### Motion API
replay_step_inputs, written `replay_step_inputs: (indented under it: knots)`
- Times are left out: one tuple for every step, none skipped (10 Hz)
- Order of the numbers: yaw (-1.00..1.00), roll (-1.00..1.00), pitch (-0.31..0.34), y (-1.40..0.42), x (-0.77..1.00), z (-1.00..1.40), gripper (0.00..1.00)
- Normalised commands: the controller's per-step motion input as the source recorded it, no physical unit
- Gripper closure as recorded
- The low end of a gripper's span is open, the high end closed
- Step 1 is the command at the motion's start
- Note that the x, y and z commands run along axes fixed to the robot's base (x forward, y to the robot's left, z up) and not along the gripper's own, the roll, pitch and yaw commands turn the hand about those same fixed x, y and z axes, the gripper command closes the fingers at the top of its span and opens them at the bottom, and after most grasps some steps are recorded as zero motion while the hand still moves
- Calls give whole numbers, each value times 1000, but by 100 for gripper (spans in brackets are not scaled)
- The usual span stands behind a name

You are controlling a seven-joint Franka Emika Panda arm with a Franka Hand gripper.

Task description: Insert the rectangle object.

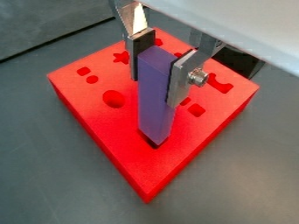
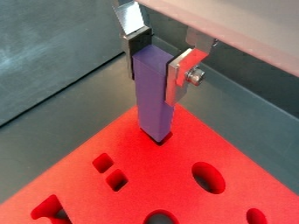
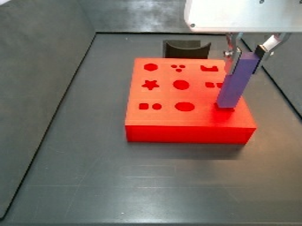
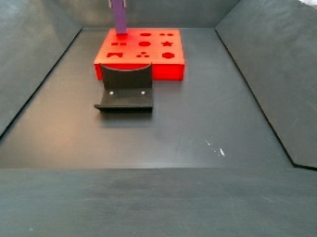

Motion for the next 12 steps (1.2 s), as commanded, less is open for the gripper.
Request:
replay_step_inputs:
  knots:
    - [0,-297,69,31,51,-60,100]
    - [-26,-177,41,49,106,-40,100]
    - [-69,-89,23,57,266,0,100]
    - [-49,-1,26,91,114,-43,100]
    - [-46,3,27,49,6,-131,100]
    - [-46,30,41,0,0,-106,100]
    - [-66,0,4,0,-57,0,100]
    - [-54,-46,0,-20,-77,0,100]
    - [-60,-86,0,-23,-111,0,100]
    - [-34,-83,-29,-83,-83,-29,100]
    - [0,0,0,-51,0,-166,100]
    - [0,0,-23,-14,-57,-191,100]
